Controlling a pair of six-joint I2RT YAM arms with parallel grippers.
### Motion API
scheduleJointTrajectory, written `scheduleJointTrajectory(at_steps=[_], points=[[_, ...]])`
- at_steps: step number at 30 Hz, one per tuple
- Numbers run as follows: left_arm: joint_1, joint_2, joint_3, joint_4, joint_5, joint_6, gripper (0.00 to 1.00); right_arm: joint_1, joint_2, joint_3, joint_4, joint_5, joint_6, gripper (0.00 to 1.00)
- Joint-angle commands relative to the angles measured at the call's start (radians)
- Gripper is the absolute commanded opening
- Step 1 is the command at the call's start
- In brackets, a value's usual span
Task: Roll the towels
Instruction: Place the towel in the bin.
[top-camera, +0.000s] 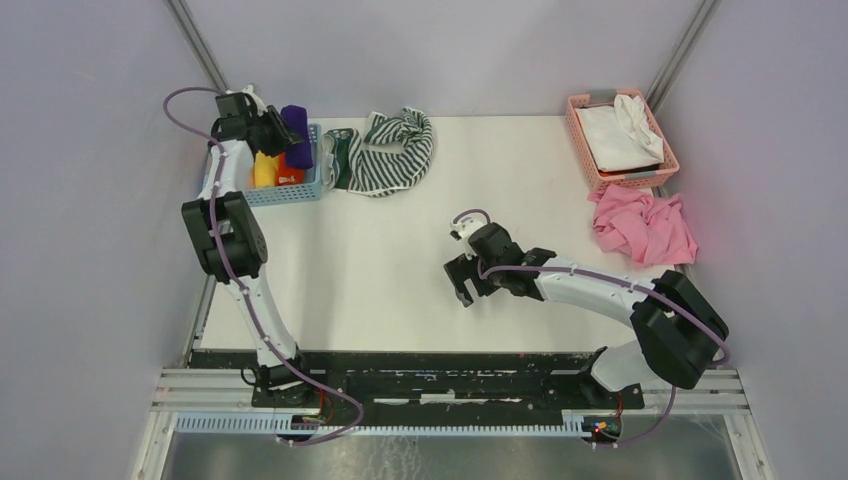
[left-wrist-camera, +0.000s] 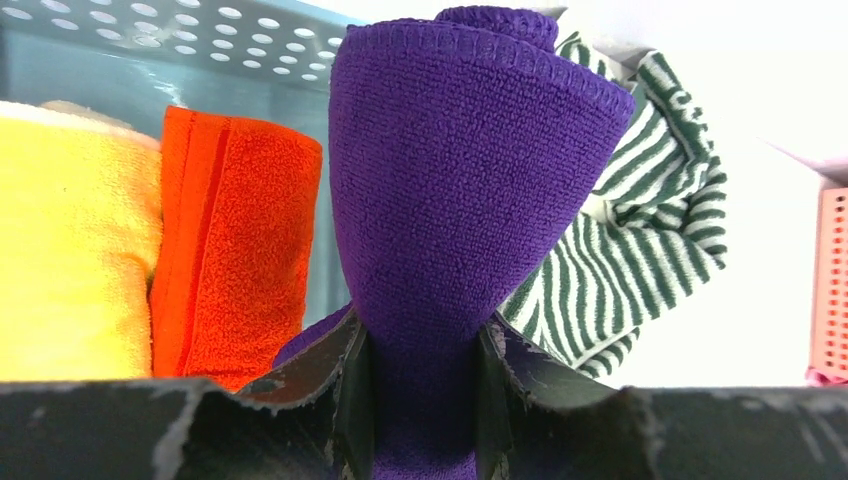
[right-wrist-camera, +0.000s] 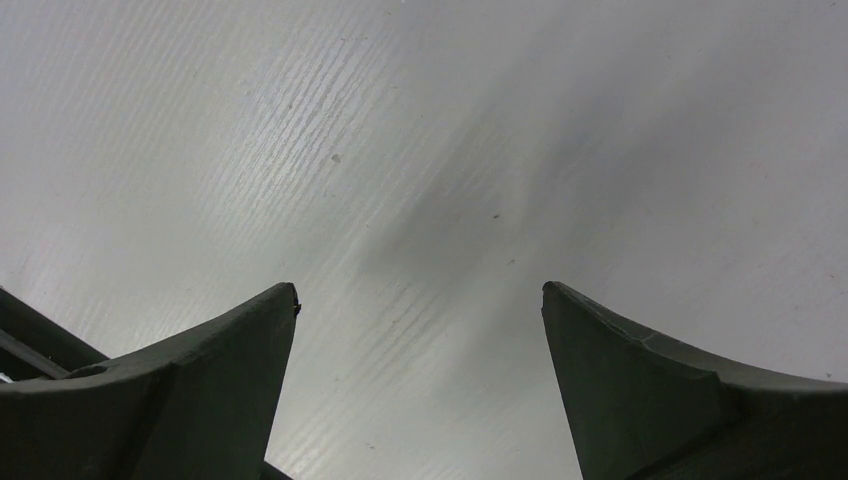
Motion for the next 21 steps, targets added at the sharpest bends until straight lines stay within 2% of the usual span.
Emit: scheduleJointTrajectory(at_steps=[1, 11, 15, 21], points=[[0.025, 0.018, -0.001, 0.078, 0.137, -0.087, 0.33, -0.005, 0.006, 0.043, 0.016, -0.005, -0.004, 1.00], [0.032, 0.104, 0.000, 0.054, 0.225, -0.138, 0.33, -0.007, 0.018, 0.043, 0.018, -0.014, -0.002, 1.00], [0.031, 0.140, 0.049, -0.052, 0.136, -0.091, 0.33, -0.008, 0.022, 0.046, 0.019, -0.018, -0.002, 1.00], [0.017, 0.168, 0.084, -0.201, -0.108, 0.013, 0.34, -0.010, 0.032, 0.047, 0.018, -0.017, -0.002, 1.00]])
